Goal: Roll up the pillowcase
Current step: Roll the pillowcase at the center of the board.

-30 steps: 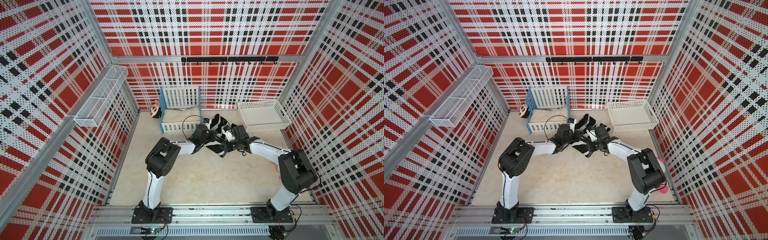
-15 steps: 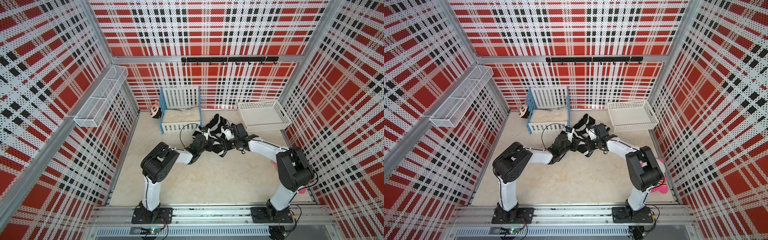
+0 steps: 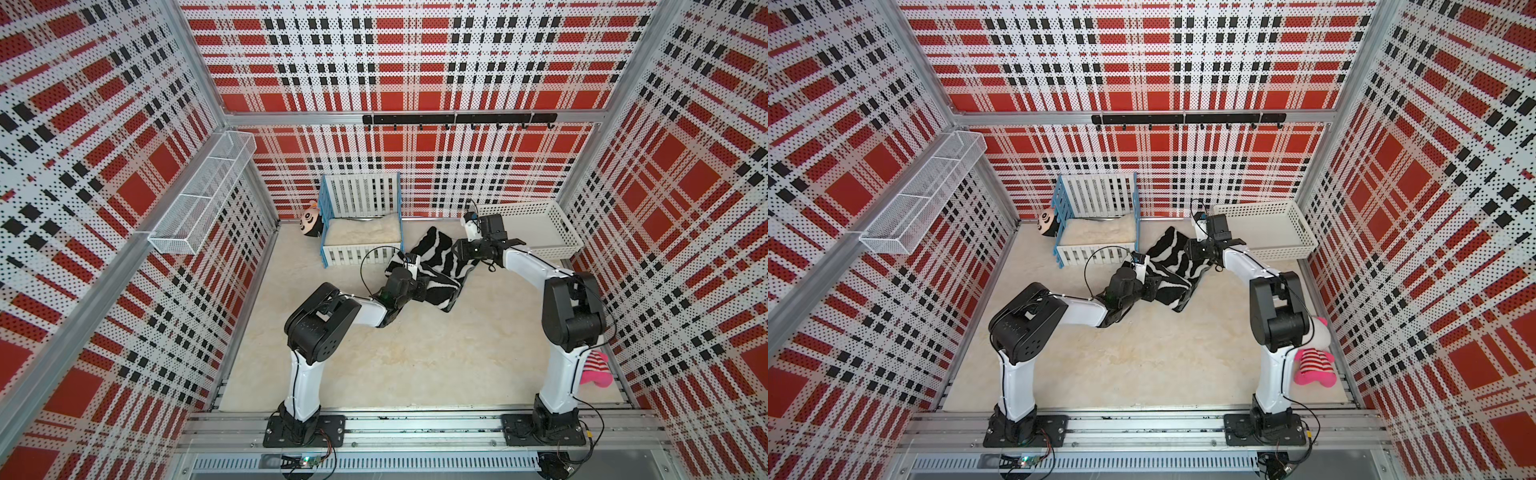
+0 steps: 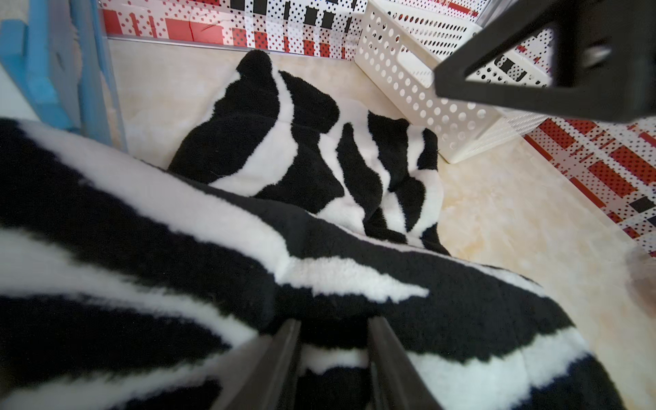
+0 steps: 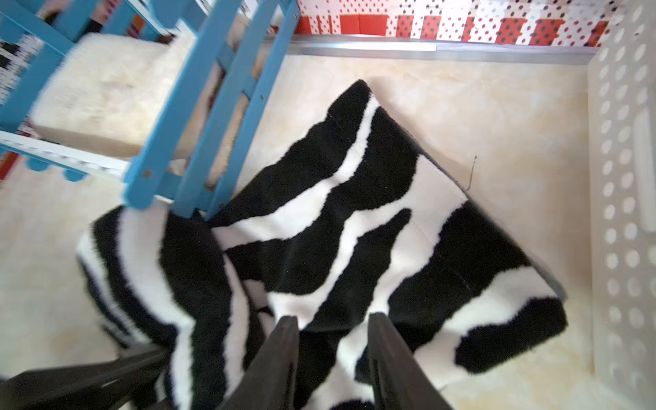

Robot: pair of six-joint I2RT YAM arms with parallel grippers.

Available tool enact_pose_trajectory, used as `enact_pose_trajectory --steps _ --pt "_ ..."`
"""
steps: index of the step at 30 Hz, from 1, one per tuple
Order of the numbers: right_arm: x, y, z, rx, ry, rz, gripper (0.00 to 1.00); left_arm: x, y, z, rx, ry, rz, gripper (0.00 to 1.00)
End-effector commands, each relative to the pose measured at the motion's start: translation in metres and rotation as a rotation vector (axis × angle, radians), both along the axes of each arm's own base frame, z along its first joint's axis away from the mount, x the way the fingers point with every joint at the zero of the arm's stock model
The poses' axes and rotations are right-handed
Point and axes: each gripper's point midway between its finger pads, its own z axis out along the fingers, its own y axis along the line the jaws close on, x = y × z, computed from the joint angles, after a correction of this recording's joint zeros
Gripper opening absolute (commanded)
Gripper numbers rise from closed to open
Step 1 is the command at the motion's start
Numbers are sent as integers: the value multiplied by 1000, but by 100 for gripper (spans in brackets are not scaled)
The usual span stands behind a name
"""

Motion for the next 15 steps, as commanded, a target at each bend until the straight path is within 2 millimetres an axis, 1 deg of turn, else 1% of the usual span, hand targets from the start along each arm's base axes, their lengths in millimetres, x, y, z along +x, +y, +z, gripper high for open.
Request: enact_pose_trajectory --steps 1,3,6,9,13,15 --pt "-5 -13 -57 -150 133 2 38 4 -2 -6 2 23 -1 37" --pt "-8 -15 -73 -169 165 -2 37 6 -4 -6 3 29 -3 37" --pt "-18 -20 -90 -176 191 -24 36 9 -9 -8 9 41 -13 37" --pt "-29 -15 -96 -140 225 -2 35 12 -15 -13 16 49 -22 37" --pt "-40 -8 -108 -118 291 18 34 25 -20 -17 35 60 -19 37" --pt "-45 -7 -113 -111 309 23 34 32 -24 -15 41 58 -17 37"
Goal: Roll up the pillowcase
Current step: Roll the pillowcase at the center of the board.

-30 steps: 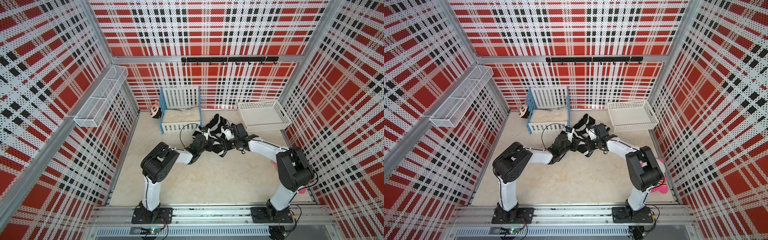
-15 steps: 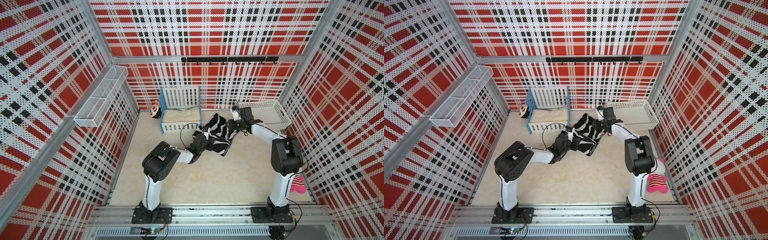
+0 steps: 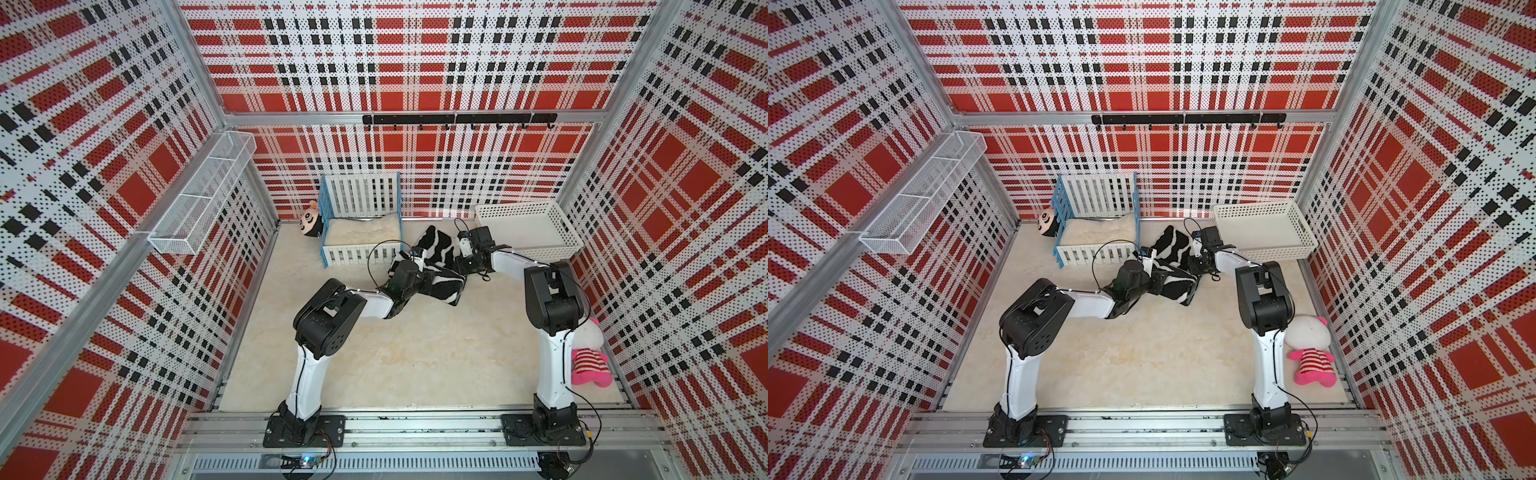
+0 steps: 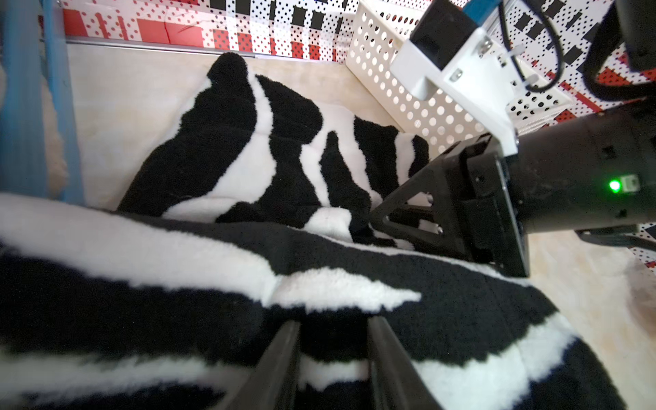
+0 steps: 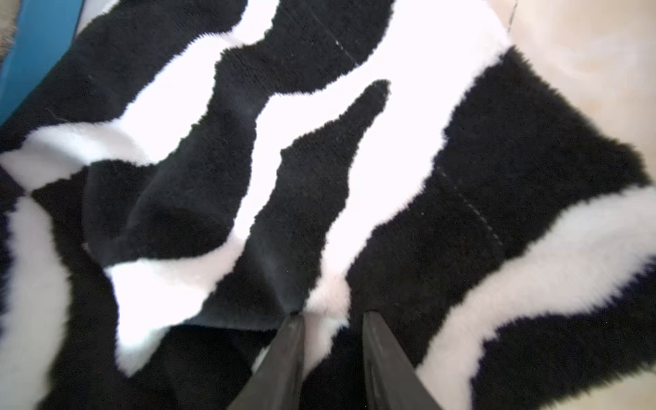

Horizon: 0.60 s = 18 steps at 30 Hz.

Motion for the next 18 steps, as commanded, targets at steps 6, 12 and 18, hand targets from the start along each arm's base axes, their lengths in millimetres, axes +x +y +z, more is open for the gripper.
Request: enact_pose_trajectory --steps 6,12,18 --pt "-34 11 -31 31 153 23 34 29 -9 -15 60 48 14 37" --pt "-34 14 -27 42 151 23 34 47 -16 -21 90 71 12 37" --pt "-25 7 43 55 -74 -4 56 35 -8 -36 91 109 12 37"
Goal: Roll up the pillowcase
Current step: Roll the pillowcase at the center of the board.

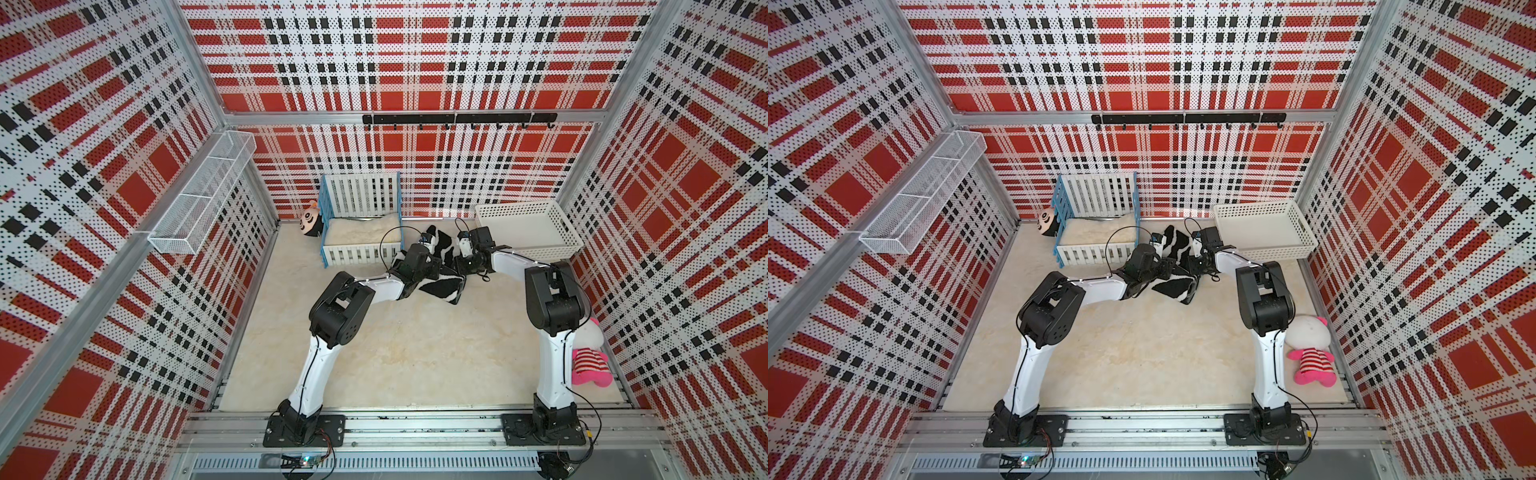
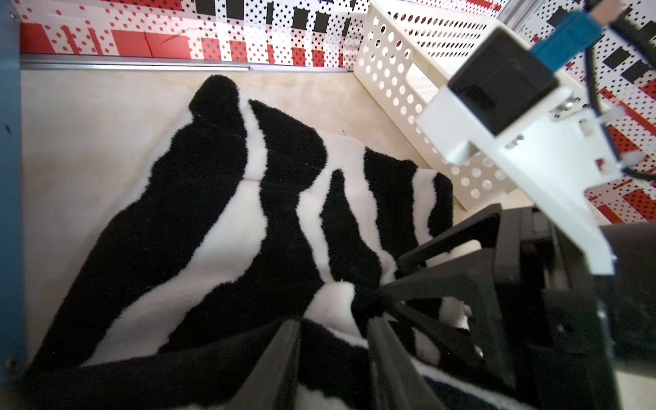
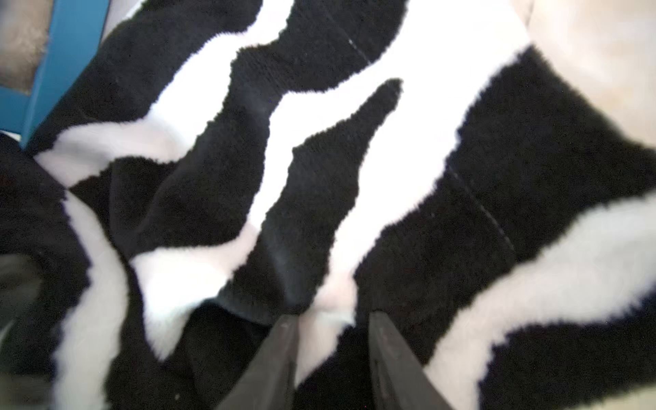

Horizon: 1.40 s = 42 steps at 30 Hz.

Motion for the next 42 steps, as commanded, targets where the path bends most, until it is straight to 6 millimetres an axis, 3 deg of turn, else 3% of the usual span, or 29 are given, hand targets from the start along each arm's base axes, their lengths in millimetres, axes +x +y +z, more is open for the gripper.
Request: enact_pose_trajectory --steps 1,3,5,7,13,17,24,28,33,37,39,42 --pt "-14 1 57 23 -138 0 72 -11 17 -35 48 76 10 37" --pt "-22 0 91 35 -245 12 90 -14 21 -37 36 83 15 37" --pt "-38 6 109 40 -306 61 95 -14 23 -36 29 85 19 37" --pt "-55 17 113 3 -337 122 97 -14 23 -34 22 83 16 37" --pt "-94 53 89 -74 -329 292 99 -12 20 -33 16 85 9 37" --pt "-100 54 59 -129 -269 321 100 -14 20 -33 18 88 7 37" --pt "-100 55 32 -193 -224 328 100 -13 23 -29 16 84 13 37" --pt "-103 53 19 -225 -186 323 83 -13 24 -27 13 83 16 37" --pt "-112 53 12 -217 -138 338 36 -10 32 -6 -20 71 33 37" --pt "-126 58 11 -177 -105 358 31 -6 50 39 -66 32 63 37" --pt "-136 65 13 -151 -94 378 28 -6 67 64 -102 24 103 37" --pt "-156 80 14 -96 -65 416 26 -8 102 86 -117 15 168 37"
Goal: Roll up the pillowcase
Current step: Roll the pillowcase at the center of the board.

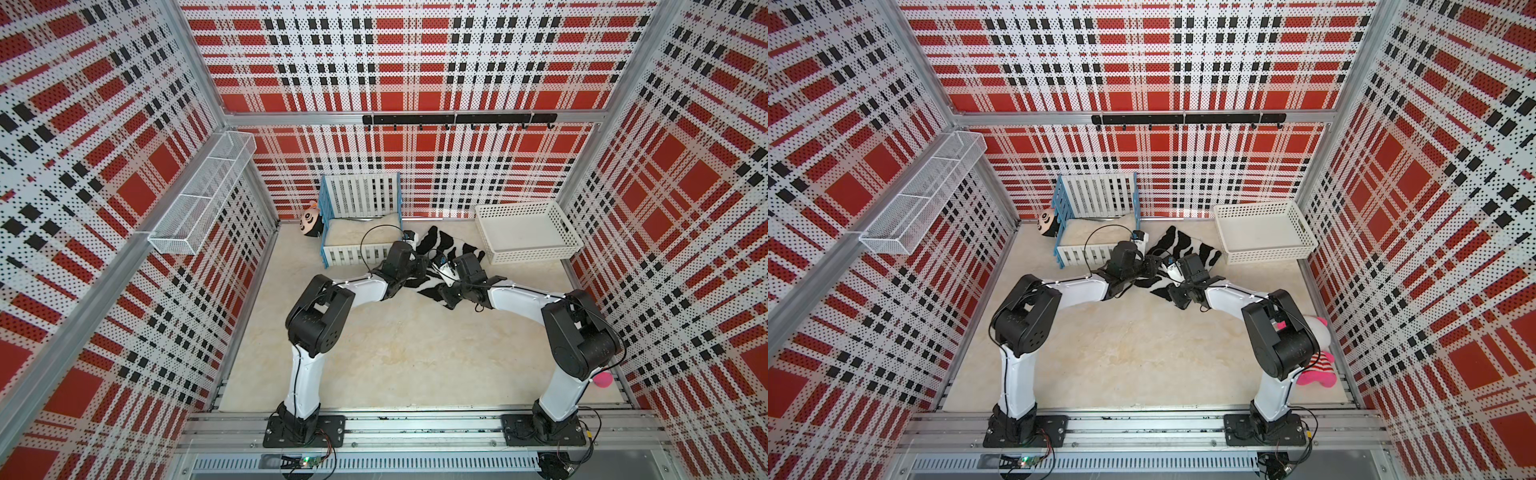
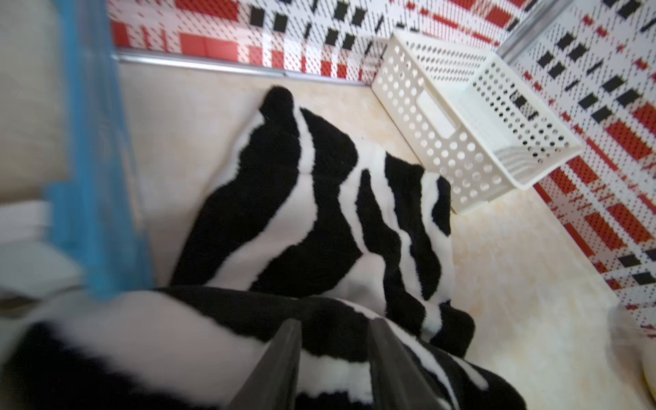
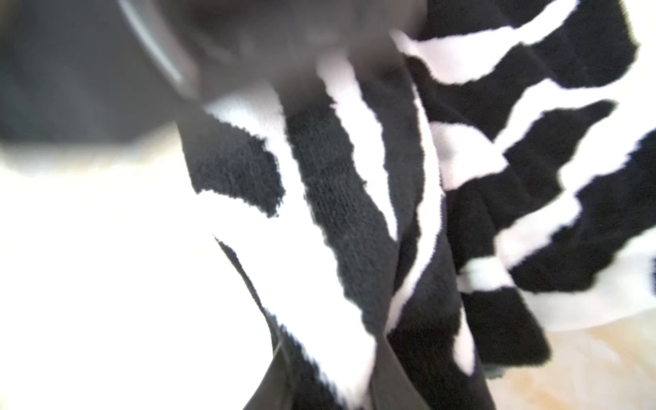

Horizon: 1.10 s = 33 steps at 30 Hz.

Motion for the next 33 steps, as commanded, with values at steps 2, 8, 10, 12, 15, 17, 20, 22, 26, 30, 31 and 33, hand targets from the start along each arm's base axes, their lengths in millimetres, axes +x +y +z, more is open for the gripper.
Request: enact_pose_trajectory --steps 2,8,10,12,15,17,20,22,26,30,31,33 --pt "-60 22 -16 47 175 78 25 -2 61 42 -35 -20 127 37" --pt "-112 62 -15 142 246 141 24 -26 115 58 -22 -27 213 37" --pt "-129 78 -12 181 266 161 24 -37 126 61 -9 -26 230 37" --pt "-142 91 -8 243 303 167 24 -47 135 62 -5 -27 246 37" --pt "-152 99 -4 344 364 134 24 -63 142 64 -6 -28 251 37" --pt "-155 101 -3 394 406 128 24 -74 141 64 -6 -27 241 37" --pt "-154 103 -4 450 488 125 24 -93 128 62 20 -42 212 37" --pt "-148 101 -3 497 552 121 23 -108 116 59 47 -60 197 37" --pt "-133 94 4 578 652 111 21 -136 89 45 14 -73 140 38" --pt "-117 87 8 651 755 107 22 -152 69 23 12 -61 105 37" --pt "-114 85 9 663 778 108 22 -154 66 18 20 -56 102 37" --pt "-106 83 9 688 819 104 22 -157 59 13 30 -63 93 37"
